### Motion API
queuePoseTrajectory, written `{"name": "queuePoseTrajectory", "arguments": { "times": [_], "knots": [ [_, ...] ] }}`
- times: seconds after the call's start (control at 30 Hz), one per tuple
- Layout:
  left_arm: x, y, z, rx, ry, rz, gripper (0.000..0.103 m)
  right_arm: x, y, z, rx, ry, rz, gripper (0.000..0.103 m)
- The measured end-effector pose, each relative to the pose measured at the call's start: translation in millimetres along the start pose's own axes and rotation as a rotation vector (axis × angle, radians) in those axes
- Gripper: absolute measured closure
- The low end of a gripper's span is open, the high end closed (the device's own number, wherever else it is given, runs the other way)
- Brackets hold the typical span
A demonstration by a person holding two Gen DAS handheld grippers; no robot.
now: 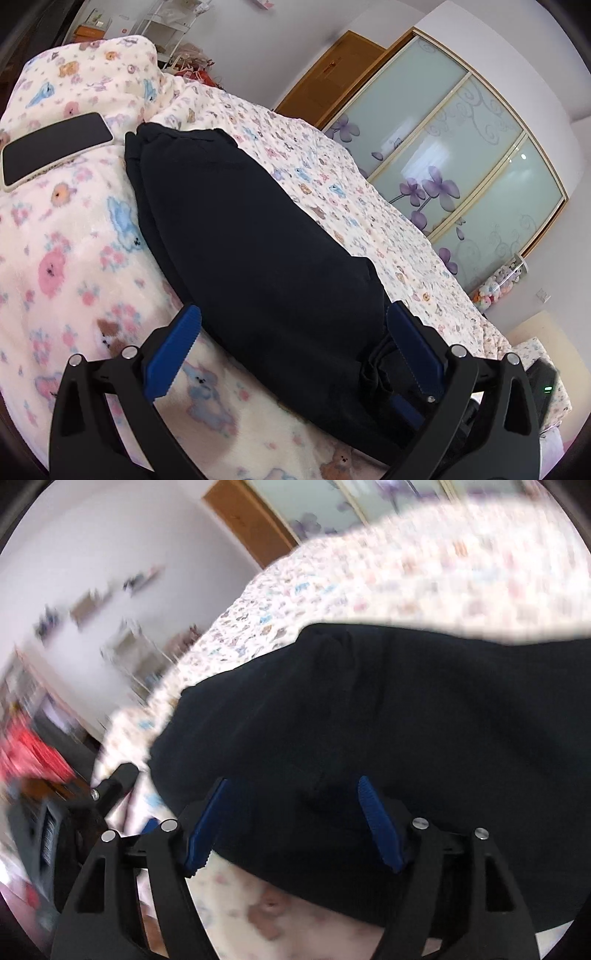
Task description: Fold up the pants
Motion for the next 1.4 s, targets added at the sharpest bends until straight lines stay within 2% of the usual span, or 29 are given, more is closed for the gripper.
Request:
{"name": "queuePoseTrajectory", "arguments": {
  "times": [0.03, 0.1, 0.2, 0.27, 0.33, 0.4, 0.5, 0.53, 0.57, 0.67, 0.73, 0.83, 0.97, 1.17, 1.27, 1.4],
  "knots": [
    [0, -1, 1, 0.000, -0.006, -0.004, 0.002, -7, -13, -14, 0.038, 0.055, -0.081, 0.030],
    [0, -1, 1, -0.005, -0.008, -0.013, 0.002, -9, -21, -19, 0.077, 0.061, -0.088, 0.030],
    [6, -1, -1, -0.018, 0.040, -0.024, 0.002, -6, -21, -4, 0.104, 0.081, -0.111, 0.030],
    [16, 3, 0, -0.039, 0.090, -0.010, 0.002, -8, -14, 21, 0.052, 0.077, -0.023, 0.026],
    [29, 9, 4, -0.064, 0.121, 0.001, 0.002, -16, -2, 50, -0.037, 0.062, 0.130, 0.018],
    [41, 17, 7, -0.070, 0.143, -0.008, 0.002, -30, 12, 79, -0.143, 0.038, 0.292, 0.018],
    [69, 32, 3, -0.007, 0.171, -0.054, 0.002, -55, 26, 105, -0.283, 0.016, 0.467, 0.015],
    [76, 36, 2, 0.019, 0.170, -0.058, 0.002, -63, 29, 110, -0.320, 0.001, 0.504, 0.011],
    [85, 42, -1, 0.041, 0.175, -0.059, 0.002, -71, 30, 115, -0.356, -0.018, 0.538, 0.007],
    [103, 54, -10, 0.083, 0.215, -0.029, 0.002, -92, 22, 124, -0.451, -0.093, 0.585, 0.006],
    [110, 62, -21, 0.092, 0.272, -0.001, 0.002, -95, 19, 118, -0.455, -0.104, 0.575, 0.006],
    [114, 72, -39, 0.116, 0.352, 0.029, 0.002, -98, 16, 116, -0.425, -0.075, 0.574, 0.006],
    [119, 77, -54, 0.085, 0.378, 0.065, 0.002, -102, 22, 111, -0.433, -0.073, 0.627, 0.006],
    [132, 83, -70, -0.011, 0.397, 0.157, 0.003, -109, 27, 106, -0.430, -0.050, 0.660, 0.006],
    [132, 89, -82, 0.012, 0.418, 0.171, 0.002, -110, 26, 103, -0.431, -0.037, 0.668, 0.006],
    [137, 94, -93, -0.012, 0.411, 0.199, 0.002, -111, 26, 98, -0.433, -0.021, 0.671, 0.006]
  ]
}}
Point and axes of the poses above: each gripper's, at about its wrist camera, not at the fingertips, and z roughly against the way its jaws point, y to its left, x to its top, the point moved 1 cm from there along -z, roughly the way its jaws point, and after that the axes turned 12 degrees about z, right-handed, at the moved point
